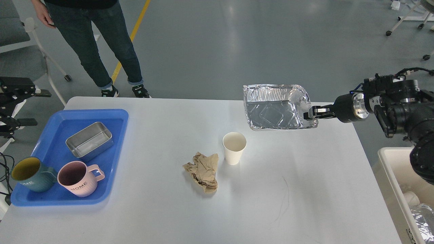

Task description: Tidy desktop

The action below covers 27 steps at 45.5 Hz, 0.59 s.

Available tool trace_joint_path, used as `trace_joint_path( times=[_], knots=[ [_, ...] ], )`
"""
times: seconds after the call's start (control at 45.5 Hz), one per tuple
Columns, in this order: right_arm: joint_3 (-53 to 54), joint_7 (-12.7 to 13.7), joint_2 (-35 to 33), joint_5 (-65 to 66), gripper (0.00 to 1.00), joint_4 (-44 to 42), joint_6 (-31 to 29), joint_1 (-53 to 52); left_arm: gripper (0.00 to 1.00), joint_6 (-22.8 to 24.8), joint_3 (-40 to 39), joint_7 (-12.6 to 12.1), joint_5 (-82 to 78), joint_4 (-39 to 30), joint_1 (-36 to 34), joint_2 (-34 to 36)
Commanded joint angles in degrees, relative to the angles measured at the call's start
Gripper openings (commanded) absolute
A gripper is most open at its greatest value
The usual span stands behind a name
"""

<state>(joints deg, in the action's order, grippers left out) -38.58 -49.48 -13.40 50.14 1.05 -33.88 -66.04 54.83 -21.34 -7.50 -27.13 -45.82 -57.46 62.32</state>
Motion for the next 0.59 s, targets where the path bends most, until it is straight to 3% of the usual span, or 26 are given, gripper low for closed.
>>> trace_joint_path(
  times=[0.0, 0.11, 0.22, 0.374, 0.483, 0.571],
  knots=[
    [-0.01, 0.0, 0.39, -0.04, 0.0, -0.25, 0.05, 0.03, 0.97, 0.17, -0.02, -2.16, -1.52, -10.77, 0.16, 12.55],
    [-0.01, 0.0, 0.48, -0.04, 0.0, -0.25, 0.05, -0.06, 0.97, 0.17, -0.81, -5.86, -1.52, -15.52, -0.72, 20.46],
    [-0.01, 0.0, 0.48, -0.04, 0.0, -0.95, 0.05, -0.06, 0.97, 0.17, -1.16, -6.65, -1.52, -17.02, -2.65, 26.36],
    [-0.01, 0.0, 0.48, -0.3, 0.0, -1.4, 0.05, 0.21, 0.97, 0.17, -1.07, -7.35, -1.87, -17.02, -5.64, 30.23],
    [-0.01, 0.0, 0.48, -0.39, 0.0, -1.4, 0.05, 0.38, 0.97, 0.17, -1.25, -10.6, -2.66, -16.85, -6.25, 31.55],
    [-0.01, 0.0, 0.65, -0.39, 0.0, -1.4, 0.05, 0.29, 0.97, 0.17, -2.21, -10.87, -3.81, -16.93, -10.28, 30.42]
  ],
)
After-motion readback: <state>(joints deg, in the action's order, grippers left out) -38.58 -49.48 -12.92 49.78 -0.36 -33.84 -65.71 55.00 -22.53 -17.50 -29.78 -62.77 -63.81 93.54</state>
